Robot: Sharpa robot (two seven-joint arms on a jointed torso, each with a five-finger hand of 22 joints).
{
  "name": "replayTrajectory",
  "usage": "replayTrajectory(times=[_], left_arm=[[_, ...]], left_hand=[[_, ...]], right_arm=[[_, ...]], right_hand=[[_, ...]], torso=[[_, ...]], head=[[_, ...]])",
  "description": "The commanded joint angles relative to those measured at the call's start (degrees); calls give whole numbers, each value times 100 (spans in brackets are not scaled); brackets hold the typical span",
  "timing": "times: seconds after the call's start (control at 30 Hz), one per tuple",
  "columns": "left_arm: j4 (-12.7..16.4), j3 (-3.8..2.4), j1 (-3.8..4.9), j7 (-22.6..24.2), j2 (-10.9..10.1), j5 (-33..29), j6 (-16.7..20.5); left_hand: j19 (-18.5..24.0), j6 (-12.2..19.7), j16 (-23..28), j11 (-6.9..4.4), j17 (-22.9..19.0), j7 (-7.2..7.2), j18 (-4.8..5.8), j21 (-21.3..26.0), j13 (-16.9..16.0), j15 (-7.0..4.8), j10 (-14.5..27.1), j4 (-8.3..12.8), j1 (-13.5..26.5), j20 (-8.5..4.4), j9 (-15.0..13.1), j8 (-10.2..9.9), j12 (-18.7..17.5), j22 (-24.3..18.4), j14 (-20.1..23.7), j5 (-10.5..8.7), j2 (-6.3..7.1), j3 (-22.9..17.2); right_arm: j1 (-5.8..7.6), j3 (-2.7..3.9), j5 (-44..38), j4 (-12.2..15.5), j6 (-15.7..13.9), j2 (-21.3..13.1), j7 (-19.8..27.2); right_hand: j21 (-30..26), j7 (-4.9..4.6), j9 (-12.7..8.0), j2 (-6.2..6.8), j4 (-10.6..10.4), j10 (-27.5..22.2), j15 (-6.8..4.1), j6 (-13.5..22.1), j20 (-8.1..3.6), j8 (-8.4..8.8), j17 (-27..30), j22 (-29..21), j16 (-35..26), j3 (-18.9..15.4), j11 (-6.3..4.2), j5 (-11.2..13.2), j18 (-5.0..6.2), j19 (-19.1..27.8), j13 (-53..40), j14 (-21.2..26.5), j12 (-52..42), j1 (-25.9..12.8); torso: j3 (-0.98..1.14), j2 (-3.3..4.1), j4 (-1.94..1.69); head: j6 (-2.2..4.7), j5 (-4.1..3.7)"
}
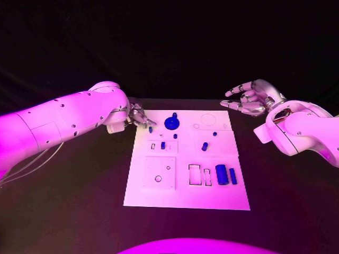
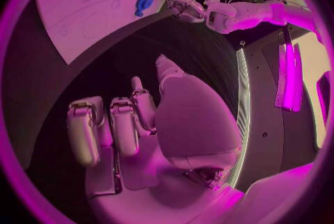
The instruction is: Assemble the parts on the task board
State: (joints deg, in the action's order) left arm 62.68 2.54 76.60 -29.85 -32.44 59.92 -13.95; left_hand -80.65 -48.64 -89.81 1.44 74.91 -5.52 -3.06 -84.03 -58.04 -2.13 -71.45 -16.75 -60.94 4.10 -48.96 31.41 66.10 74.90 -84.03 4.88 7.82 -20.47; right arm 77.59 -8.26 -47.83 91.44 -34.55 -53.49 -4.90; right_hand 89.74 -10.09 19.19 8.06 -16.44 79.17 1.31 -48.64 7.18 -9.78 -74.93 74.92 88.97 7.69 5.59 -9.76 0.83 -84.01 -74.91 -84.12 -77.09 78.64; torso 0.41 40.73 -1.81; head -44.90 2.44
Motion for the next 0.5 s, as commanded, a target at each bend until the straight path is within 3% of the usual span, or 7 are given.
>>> replayTrajectory(times=[0.03,0.5], left_arm=[[-13,10,-5,53,29,-82,-209],[-62,39,-20,61,78,-135,-181]], left_hand=[[-16,-50,-16,-19,1505,19,15,-7,-5,17,-5,20,-47,29,12,7,25,314,-595,27,-32,24],[-25,-105,-19,-39,1509,40,18,-13,-3,-2,-10,25,-291,16,52,15,33,333,-597,34,-155,-10]], right_arm=[[-3,1,-52,4,55,5,67],[-3,1,-52,3,64,15,65]], right_hand=[[26,-5,-5,19,-10,2,-42,50,-39,-20,-1175,1508,-17,4,-35,-37,-83,-599,-359,-507,-9,-42],[26,-5,-6,16,-8,9,-42,50,-39,-24,-1171,1508,-18,8,-35,-40,-83,-599,-367,-506,-18,-42]], torso=[[1,2,3],[1,1,-4]], head=[[-3,2],[-36,-18]])
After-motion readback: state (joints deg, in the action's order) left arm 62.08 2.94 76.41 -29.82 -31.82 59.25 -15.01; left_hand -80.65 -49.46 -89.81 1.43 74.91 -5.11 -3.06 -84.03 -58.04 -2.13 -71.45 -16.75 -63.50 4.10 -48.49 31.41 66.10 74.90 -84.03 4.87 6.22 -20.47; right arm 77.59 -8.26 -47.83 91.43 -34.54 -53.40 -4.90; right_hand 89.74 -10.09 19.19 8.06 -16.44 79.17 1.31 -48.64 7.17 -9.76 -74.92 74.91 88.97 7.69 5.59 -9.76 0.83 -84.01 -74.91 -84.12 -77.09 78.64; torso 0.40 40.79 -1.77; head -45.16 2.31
